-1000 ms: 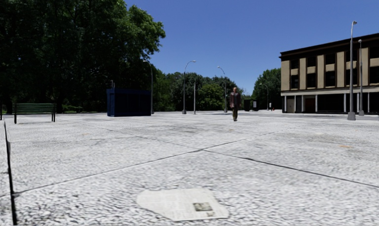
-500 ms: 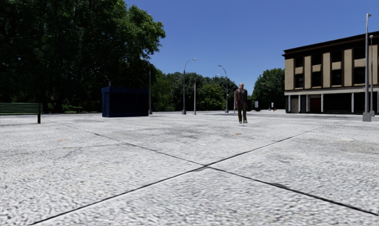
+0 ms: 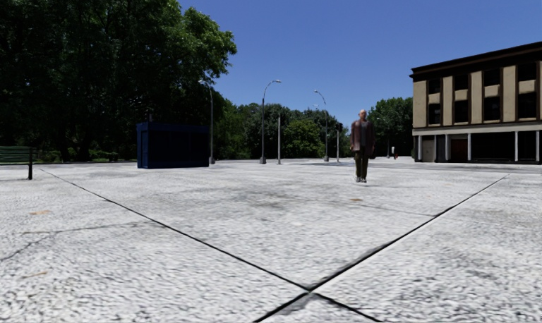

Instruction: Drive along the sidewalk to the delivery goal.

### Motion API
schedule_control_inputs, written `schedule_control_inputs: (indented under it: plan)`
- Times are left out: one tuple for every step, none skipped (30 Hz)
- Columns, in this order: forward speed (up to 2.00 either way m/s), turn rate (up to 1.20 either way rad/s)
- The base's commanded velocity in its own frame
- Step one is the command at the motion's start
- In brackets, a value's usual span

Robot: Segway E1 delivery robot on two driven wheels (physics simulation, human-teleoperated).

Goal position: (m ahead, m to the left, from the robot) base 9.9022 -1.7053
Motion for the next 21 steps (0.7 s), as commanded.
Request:
schedule_control_inputs:
  plan:
    - [2.0, 0.0]
    - [2.0, 0.0]
    - [2.0, 0.0]
    - [2.0, 0.0]
    - [2.0, 0.0]
    - [2.0, 0.0]
    - [2.0, 0.0]
    - [2.0, 0.0]
    - [2.0, 0.0]
    - [2.0, 0.0]
    - [2.0, 0.0]
    - [2.0, 0.0]
    - [2.0, 0.0]
    - [2.0, 0.0]
    - [2.0, 0.0]
    - [2.0, 0.0]
    - [2.0, 0.0]
    - [2.0, 0.0]
    - [2.0, 0.0]
    - [2.0, 0.0]
    - [2.0, 0.0]
